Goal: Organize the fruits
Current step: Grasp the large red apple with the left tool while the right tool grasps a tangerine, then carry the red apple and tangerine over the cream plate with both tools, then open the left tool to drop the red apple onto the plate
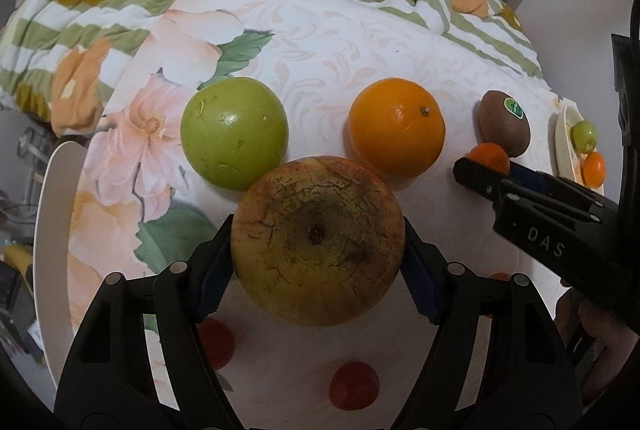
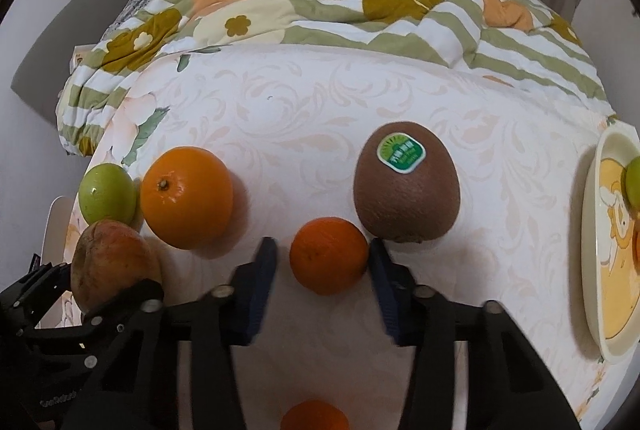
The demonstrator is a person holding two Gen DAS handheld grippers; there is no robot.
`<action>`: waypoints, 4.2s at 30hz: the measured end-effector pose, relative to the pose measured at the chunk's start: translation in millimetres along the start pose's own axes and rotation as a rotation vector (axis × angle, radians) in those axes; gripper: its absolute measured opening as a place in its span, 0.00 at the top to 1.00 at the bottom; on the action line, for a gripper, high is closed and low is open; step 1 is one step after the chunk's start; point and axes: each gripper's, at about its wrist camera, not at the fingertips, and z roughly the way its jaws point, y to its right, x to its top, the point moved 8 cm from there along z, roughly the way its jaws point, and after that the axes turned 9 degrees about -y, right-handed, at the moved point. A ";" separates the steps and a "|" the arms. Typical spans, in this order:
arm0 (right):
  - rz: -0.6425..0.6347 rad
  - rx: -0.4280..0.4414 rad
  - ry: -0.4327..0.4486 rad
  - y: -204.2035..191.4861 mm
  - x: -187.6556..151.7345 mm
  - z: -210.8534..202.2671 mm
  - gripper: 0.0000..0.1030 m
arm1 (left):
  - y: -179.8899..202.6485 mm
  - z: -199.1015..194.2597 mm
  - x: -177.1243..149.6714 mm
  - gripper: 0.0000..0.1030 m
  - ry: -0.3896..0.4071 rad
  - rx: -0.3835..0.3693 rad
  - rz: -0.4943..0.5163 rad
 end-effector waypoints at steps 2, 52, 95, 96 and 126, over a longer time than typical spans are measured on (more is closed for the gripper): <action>-0.008 -0.007 0.008 -0.9 0.7 -1.0 0.66 | -1.0 -0.9 -1.5 0.21 0.004 0.004 0.005; 0.291 -0.091 0.372 113.7 -66.9 -220.7 0.66 | 184.6 -154.6 31.5 0.21 0.338 -0.153 0.516; 0.345 -0.032 0.179 282.1 -91.8 -127.9 0.66 | 399.9 59.5 59.3 0.19 0.054 0.003 0.797; 0.347 -0.035 0.179 282.3 -92.0 -128.3 0.66 | 401.4 56.4 59.4 0.13 0.071 -0.002 0.805; 0.215 -0.049 0.185 252.8 -66.1 -124.2 0.66 | 292.9 -39.5 62.2 0.00 0.167 0.018 0.519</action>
